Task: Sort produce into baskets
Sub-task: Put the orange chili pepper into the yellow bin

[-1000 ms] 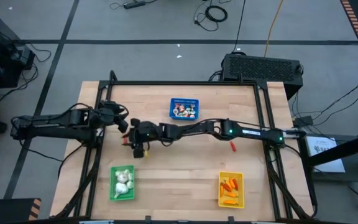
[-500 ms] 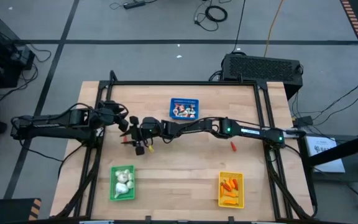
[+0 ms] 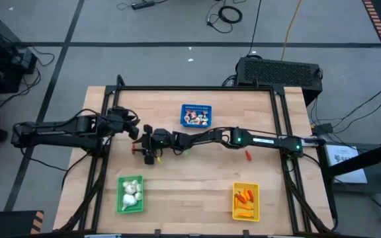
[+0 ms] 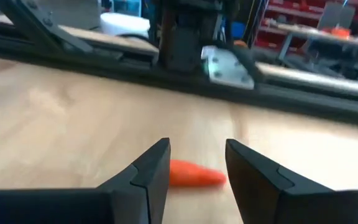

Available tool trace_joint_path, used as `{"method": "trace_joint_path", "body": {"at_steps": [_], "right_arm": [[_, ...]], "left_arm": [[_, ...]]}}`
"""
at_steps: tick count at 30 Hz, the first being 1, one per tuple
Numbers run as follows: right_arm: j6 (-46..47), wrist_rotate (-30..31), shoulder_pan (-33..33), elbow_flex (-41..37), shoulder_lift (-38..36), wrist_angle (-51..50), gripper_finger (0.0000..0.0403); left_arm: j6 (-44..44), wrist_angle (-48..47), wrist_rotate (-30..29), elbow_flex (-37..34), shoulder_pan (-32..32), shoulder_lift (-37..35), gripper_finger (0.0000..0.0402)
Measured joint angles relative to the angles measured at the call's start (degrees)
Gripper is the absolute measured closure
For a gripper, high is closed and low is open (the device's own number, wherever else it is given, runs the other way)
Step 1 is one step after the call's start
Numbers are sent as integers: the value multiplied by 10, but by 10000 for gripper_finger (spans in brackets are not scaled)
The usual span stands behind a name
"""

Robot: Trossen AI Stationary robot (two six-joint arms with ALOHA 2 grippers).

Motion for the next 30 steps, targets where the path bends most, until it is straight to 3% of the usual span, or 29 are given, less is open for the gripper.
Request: {"method": "trace_joint_path", "body": {"at_steps": [3,7,15,22,30], "right_arm": [[13,-10,-3,0,0,-21,257],[22,-51,-3,0,-5,-42,257],[6,-54,-1,2,-51,-82,257],[-28,-53,-3,0,-132,-338,257],[-64,-44,-6,0,-204,-580,257]], "left_arm": [[-12,0,20,0,0,5,256],[-21,-37,99,19,0,8,256],[-81,-214,121,165,0,14,256],[-160,-335,268,171,-10,59,256],[-184,-322,288,116,-27,147,256]]}}
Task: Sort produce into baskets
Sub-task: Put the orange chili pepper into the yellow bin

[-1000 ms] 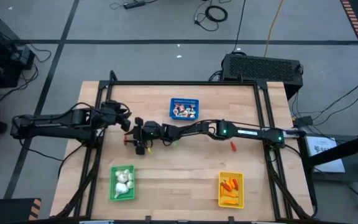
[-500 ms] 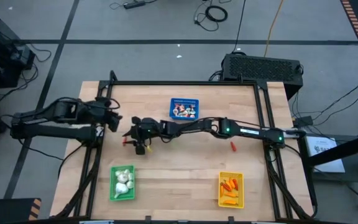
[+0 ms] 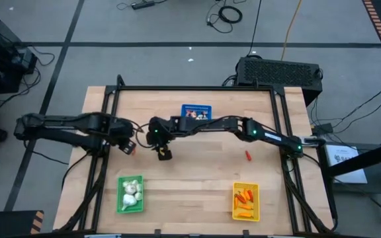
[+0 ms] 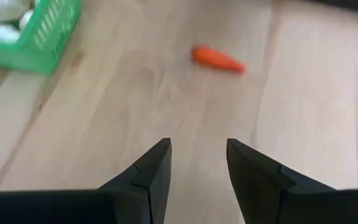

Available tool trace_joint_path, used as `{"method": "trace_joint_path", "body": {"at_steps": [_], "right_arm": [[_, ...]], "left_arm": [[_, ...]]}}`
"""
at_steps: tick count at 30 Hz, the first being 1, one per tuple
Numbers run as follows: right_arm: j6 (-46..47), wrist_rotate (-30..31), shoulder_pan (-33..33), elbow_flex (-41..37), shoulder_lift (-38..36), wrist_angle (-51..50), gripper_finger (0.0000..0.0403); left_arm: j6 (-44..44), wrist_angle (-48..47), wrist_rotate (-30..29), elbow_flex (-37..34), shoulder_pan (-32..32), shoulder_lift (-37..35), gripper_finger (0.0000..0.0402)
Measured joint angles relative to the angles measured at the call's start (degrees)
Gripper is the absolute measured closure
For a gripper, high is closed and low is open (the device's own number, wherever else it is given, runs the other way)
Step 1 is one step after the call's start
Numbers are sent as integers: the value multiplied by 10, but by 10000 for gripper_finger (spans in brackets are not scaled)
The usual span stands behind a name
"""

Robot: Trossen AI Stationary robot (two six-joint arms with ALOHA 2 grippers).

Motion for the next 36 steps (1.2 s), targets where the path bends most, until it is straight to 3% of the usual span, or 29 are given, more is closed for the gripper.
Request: {"method": "trace_joint_path", "body": {"at_steps": [4,10,19,32,36], "right_arm": [[3,-1,0,0,-17,-44,257],[0,-1,4,0,-13,-64,257],[-3,-1,5,0,-13,-75,257],[-3,-2,5,0,-13,-73,257],[2,-2,5,0,-13,-79,257]], "left_arm": [[-17,58,28,-46,-9,47,256],[-32,113,-5,-72,-13,91,256],[-52,223,3,-137,-24,122,256],[-52,269,13,-186,-24,144,257],[-23,266,12,-184,-24,142,286]]}}
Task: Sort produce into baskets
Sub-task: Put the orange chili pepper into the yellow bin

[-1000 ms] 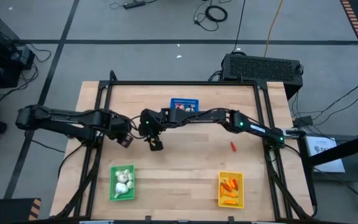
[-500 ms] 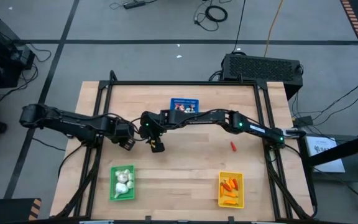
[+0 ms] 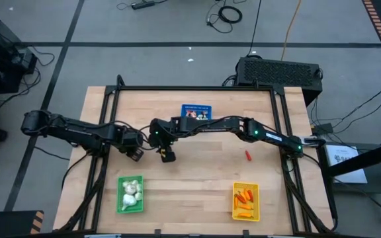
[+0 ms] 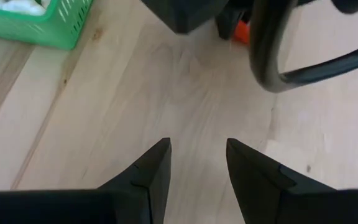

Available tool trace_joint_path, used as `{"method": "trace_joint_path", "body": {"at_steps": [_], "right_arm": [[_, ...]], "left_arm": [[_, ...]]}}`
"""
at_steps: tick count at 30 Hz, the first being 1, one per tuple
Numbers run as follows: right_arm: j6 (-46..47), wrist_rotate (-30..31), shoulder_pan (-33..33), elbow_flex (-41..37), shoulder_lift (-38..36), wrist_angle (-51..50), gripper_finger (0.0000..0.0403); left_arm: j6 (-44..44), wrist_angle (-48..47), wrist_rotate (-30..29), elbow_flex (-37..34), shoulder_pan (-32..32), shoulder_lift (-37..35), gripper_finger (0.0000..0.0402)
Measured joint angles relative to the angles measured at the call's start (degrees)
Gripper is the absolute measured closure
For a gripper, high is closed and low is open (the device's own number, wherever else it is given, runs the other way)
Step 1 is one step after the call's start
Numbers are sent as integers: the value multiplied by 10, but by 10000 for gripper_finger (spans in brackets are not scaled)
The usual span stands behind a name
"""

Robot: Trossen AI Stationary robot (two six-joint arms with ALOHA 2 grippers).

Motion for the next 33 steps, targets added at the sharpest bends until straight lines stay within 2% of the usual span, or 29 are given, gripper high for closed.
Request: {"method": "trace_joint_path", "body": {"at_steps": [5,8,12,17,23,33], "right_arm": [[8,0,0,0,0,-21,257],[8,0,2,0,0,-17,257],[7,-2,8,1,0,5,257],[3,-2,20,1,0,10,257],[7,4,26,1,-3,11,257],[21,5,26,1,-8,8,257]], "left_arm": [[55,-6,5,15,0,2,361],[107,-7,28,29,0,1,383],[164,-9,35,46,0,-4,377],[238,40,33,61,0,-29,368],[286,92,26,61,0,-59,367],[319,91,31,62,0,-73,367]]}}
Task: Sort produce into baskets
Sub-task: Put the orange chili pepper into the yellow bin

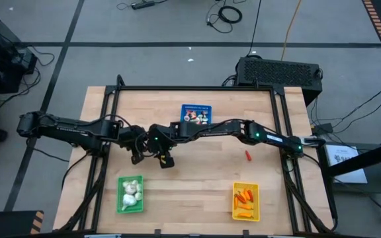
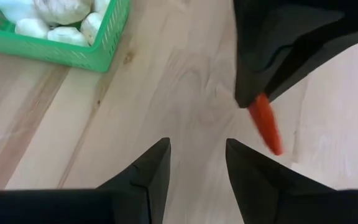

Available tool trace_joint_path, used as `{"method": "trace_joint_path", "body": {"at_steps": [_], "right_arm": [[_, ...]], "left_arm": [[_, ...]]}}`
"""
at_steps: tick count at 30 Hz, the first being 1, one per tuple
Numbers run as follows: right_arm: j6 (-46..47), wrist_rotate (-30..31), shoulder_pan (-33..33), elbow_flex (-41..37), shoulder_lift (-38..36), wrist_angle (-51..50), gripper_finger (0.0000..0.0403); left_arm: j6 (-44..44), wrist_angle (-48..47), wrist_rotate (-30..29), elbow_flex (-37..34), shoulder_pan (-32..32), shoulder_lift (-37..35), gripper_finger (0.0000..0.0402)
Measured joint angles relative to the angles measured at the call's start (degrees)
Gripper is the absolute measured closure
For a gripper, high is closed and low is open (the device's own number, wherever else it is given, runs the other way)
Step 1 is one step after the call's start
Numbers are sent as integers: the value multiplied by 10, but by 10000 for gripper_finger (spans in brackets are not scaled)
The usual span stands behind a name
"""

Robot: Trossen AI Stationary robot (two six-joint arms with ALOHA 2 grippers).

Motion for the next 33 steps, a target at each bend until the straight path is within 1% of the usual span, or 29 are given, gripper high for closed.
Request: {"method": "trace_joint_path", "body": {"at_steps": [4,7,10,13,21,29,33], "right_arm": [[0,1,0,0,0,18,257],[-5,2,0,0,0,39,257],[-8,27,0,0,0,50,257],[-10,34,0,0,0,48,257],[-10,23,0,0,-1,35,258],[-13,22,1,0,-1,31,284],[-14,21,1,0,-2,28,290]], "left_arm": [[9,1,18,-3,0,0,366],[27,5,45,-3,0,0,366],[43,7,59,-3,0,0,366],[55,7,60,-3,0,0,366],[94,29,57,-4,0,0,366],[123,39,54,-5,1,0,366],[137,45,55,-5,1,0,366]]}}
